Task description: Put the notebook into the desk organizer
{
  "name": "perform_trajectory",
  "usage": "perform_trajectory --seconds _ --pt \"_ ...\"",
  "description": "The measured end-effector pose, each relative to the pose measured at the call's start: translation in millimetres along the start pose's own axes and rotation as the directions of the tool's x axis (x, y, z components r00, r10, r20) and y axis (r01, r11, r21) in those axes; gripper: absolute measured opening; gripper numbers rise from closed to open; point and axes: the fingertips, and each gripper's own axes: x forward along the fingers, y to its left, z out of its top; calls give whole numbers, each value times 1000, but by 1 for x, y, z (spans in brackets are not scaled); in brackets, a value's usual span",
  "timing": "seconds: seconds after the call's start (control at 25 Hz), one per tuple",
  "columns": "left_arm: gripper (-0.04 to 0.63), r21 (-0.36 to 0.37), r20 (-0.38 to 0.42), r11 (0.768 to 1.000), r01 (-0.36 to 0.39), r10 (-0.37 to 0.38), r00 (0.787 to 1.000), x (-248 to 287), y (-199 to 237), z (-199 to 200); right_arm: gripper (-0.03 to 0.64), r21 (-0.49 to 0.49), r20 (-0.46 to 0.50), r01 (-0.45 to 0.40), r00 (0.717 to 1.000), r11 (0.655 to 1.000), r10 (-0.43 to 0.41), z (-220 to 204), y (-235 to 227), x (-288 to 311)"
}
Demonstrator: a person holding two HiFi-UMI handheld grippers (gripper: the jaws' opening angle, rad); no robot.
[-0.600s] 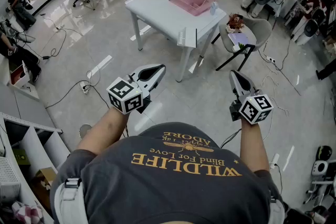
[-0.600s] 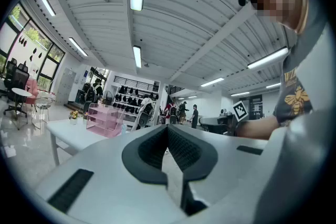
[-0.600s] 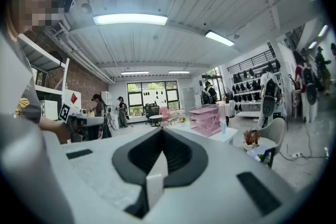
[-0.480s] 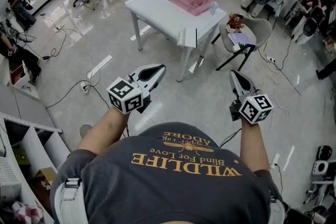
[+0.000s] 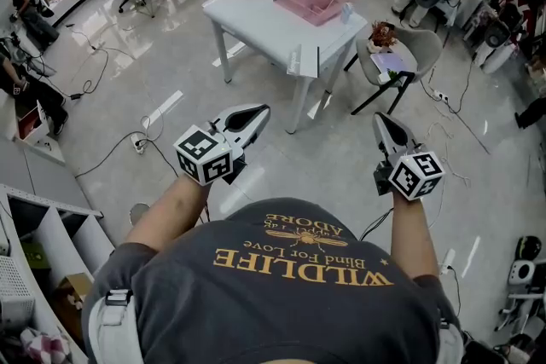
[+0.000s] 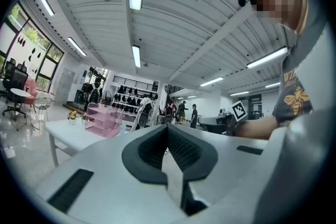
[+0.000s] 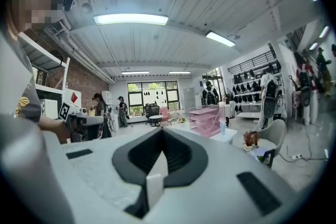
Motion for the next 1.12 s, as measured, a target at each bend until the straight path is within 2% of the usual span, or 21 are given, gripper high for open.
perform_trajectory --seconds 0.36,0.52,0.56,0.6,0.64,0.76,1.12 --pt "-2 16 -5 1000 -4 4 1000 11 -7 3 0 -8 -2 -3 1000 1000 3 0 -10 -4" --pt "-2 29 -11 999 -18 19 1000 22 -18 5 0 22 38 -9 999 1000 8 8 -24 -11" --pt "-2 30 -10 999 -24 24 1000 25 -22 6 129 33 42 -26 999 999 24 10 -27 -12" --pt "-2 32 -8 999 -29 30 1000 29 -27 7 229 42 42 -46 998 998 44 12 -31 -14" --pt "-2 34 -6 999 -35 35 999 33 -31 7 270 46 39 -62 997 997 60 13 -35 -17" --pt "-2 40 -2 998 -53 53 999 47 -45 8 295 40 30 -90 996 995 89 15 -50 -26" --pt "-2 44 6 994 -102 102 995 83 -70 5 296 52 22 -133 991 990 132 12 -98 -32"
